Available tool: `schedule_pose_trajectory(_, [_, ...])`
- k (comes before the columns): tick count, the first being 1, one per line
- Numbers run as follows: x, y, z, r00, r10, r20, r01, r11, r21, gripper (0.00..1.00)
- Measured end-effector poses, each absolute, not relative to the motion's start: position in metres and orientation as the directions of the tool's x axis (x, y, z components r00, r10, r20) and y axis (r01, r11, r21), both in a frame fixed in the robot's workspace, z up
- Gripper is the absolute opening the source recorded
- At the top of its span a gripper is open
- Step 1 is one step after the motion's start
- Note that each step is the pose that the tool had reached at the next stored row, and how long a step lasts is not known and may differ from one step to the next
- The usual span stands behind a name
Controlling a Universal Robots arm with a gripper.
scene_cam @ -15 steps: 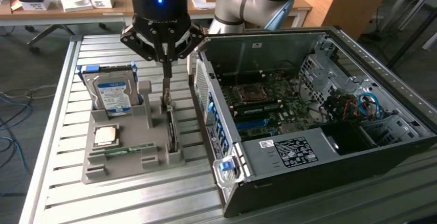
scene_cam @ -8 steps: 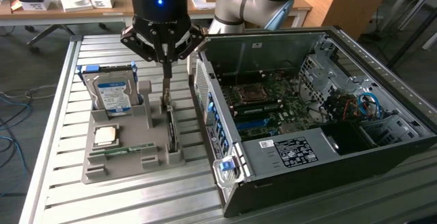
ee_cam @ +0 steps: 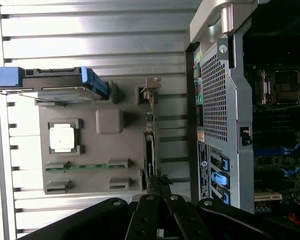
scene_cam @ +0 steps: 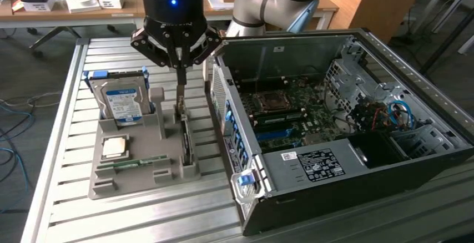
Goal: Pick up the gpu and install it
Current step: 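Pick up the gpu and move the gpu toward the slot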
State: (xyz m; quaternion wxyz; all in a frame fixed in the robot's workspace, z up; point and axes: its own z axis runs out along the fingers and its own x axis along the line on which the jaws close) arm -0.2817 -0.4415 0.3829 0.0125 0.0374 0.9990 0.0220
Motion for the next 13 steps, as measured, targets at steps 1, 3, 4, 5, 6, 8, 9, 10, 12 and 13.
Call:
schedule_pose_trajectory(1, [-0.2817, -0.4415, 0.3829, -0.997, 0.075, -0.023, 0.074, 0.996, 0.045, 0.11])
schedule_pose_trajectory(3, [-0.2817, -0.4415, 0.3829, -0.997, 0.075, -0.023, 0.074, 0.996, 0.045, 0.11])
schedule_pose_trajectory(4, [-0.2817, -0.4415, 0.3829, -0.997, 0.075, -0.023, 0.074, 0.996, 0.045, 0.11])
schedule_pose_trajectory(5, [-0.2817, -0.4415, 0.3829, -0.997, 0.075, -0.023, 0.074, 0.996, 0.045, 0.11])
schedule_pose_trajectory(6, [-0.2817, -0.4415, 0.3829, -0.997, 0.075, -0.023, 0.074, 0.996, 0.045, 0.17])
schedule_pose_trajectory(8, [-0.2817, -0.4415, 0.3829, -0.997, 0.075, -0.023, 0.074, 0.996, 0.045, 0.23])
schedule_pose_trajectory(9, [-0.2817, -0.4415, 0.3829, -0.997, 0.075, -0.023, 0.074, 0.996, 0.045, 0.29])
schedule_pose_trajectory(10, [-0.2817, -0.4415, 0.3829, -0.997, 0.075, -0.023, 0.074, 0.996, 0.045, 0.29])
schedule_pose_trajectory(12, [-0.2817, -0.4415, 0.3829, -0.997, 0.075, -0.023, 0.074, 0.996, 0.045, 0.42])
schedule_pose_trajectory(13, [-0.2817, -0.4415, 0.3829, -0.997, 0.075, -0.023, 0.074, 0.996, 0.045, 0.42])
